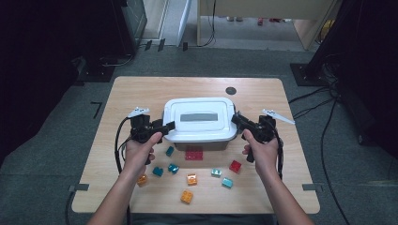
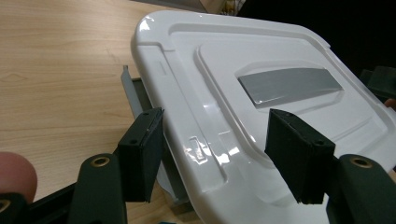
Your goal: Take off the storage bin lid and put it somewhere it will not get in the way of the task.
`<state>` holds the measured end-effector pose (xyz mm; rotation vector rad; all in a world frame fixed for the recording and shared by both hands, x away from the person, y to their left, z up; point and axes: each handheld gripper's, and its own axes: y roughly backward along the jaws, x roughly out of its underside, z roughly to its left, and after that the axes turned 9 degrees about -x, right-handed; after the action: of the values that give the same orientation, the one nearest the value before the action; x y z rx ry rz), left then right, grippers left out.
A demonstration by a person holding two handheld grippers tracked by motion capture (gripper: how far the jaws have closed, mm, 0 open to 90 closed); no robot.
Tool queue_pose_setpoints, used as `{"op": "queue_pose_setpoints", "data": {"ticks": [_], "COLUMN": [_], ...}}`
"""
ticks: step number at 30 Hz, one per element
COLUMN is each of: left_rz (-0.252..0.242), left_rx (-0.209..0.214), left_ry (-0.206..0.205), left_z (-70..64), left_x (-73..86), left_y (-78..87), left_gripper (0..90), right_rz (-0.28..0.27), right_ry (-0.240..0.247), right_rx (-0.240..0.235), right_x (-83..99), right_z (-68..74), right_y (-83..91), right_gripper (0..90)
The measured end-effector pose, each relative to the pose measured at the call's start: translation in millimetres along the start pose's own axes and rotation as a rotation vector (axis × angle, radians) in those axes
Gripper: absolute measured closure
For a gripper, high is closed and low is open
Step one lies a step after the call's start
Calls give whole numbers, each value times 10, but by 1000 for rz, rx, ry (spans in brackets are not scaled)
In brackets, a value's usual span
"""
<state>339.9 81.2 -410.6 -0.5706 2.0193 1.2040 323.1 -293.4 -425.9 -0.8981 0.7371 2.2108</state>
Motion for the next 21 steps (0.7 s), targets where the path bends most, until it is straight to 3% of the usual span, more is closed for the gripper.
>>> {"op": "queue_pose_setpoints", "data": {"ticks": [7,14,21], "left_rz": [16,25,24], "left_rx": [46,52,69], "left_ry": [26,15,41], "left_z": [31,-21,-2], "left_x": [-8,5,-6], "left_y": [4,-26,-21], "left_gripper": [358,335,335], "right_rz": [36,40,47], "right_ry": [-49,-49,-67], "right_rx": [-21,-10,-13], "right_x": [0,9,18], "right_z": [-52,-46,-65], "right_y": [1,-15,-17], "right_gripper": [611,600,616]}}
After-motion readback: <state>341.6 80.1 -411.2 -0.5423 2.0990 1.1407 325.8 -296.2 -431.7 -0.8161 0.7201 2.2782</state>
